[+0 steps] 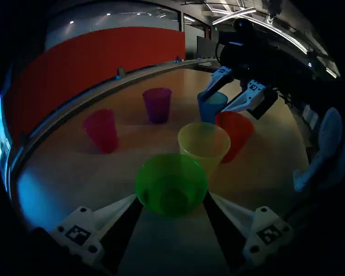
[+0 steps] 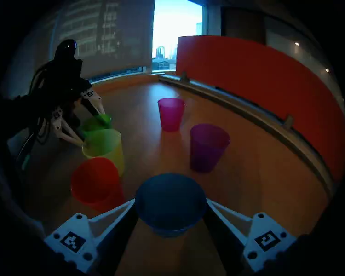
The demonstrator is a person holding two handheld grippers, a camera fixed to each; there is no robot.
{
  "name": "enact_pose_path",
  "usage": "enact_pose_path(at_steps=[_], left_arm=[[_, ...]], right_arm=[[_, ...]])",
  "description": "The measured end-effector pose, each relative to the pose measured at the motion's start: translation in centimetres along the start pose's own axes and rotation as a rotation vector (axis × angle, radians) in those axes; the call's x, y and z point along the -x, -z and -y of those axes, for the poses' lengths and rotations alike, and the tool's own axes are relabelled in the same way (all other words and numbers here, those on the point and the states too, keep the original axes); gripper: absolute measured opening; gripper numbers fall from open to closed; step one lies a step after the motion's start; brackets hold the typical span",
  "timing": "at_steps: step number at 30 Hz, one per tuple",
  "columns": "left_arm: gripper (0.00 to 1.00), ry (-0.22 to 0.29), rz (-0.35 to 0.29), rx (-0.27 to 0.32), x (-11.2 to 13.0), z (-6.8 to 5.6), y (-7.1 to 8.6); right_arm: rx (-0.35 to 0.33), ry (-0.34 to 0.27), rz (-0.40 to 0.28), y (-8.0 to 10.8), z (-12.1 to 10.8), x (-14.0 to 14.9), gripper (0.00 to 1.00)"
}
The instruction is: Pour water
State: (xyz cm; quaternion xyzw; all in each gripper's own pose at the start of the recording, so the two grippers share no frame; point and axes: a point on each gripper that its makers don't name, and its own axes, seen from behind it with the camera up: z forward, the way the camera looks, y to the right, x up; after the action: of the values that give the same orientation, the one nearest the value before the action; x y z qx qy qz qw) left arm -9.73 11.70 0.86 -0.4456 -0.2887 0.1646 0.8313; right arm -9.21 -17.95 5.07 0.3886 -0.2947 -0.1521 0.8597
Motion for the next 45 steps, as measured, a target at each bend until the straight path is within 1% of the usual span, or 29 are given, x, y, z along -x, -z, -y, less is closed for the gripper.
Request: enact_pose_path(at_steps=[9,10,12,15,21,25,30,33,37,39,42,45], left_arm=[[0.90,0.001,0.016,-0.006,0.7,-0.1,0.1],[0.90,0.003,0.017,-0.007,0.8,-0.1,0.2],[0.90,0.006,0.020,-0.008,0.9,-0.1,0.2],[0.90,0.010,0.023,-0.012,1.2,-0.1,0.4],[0.90,0.020,0.025,-0.032,1.8,-0.2,1.5],[0.90,0.039,0.022,-0.065,2.3,0.0,2.7],[0.90,0.071,-0.005,-0.119,2.4,0.1,4.8],[0.90,0.094,-0.029,-0.162,2.2,0.3,6.2],[0.90,0.126,-0.073,-0.229,1.9,0.7,8.1],[0.90,0.142,-0.103,-0.268,1.6,0.9,9.1],[0.90,0.156,-0.166,-0.344,0.6,1.7,10.8],[0.90,0.169,-0.235,-0.429,-0.5,2.8,12.6]], right_arm=[[0.006,-0.005,0.002,0.2,0.2,0.6,0.93],[0.008,-0.006,0.004,0.3,0.1,0.7,0.93],[0.013,-0.010,0.008,0.4,0.0,0.8,0.99],[0.022,-0.010,0.013,0.7,0.0,1.1,1.00],[0.033,-0.013,0.015,2.1,0.2,1.7,1.00],[0.051,-0.014,0.014,3.7,0.3,2.4,1.00],[0.083,-0.035,0.001,6.1,0.5,3.1,1.00],[0.101,-0.057,-0.021,7.6,0.7,3.3,1.00],[0.144,-0.088,-0.048,9.6,0.4,3.8,1.00],[0.175,-0.106,-0.062,10.6,0.1,4.0,1.00],[0.231,-0.132,-0.099,12.0,-0.3,3.9,1.00],[0.290,-0.155,-0.160,13.4,-0.8,3.2,1.00]])
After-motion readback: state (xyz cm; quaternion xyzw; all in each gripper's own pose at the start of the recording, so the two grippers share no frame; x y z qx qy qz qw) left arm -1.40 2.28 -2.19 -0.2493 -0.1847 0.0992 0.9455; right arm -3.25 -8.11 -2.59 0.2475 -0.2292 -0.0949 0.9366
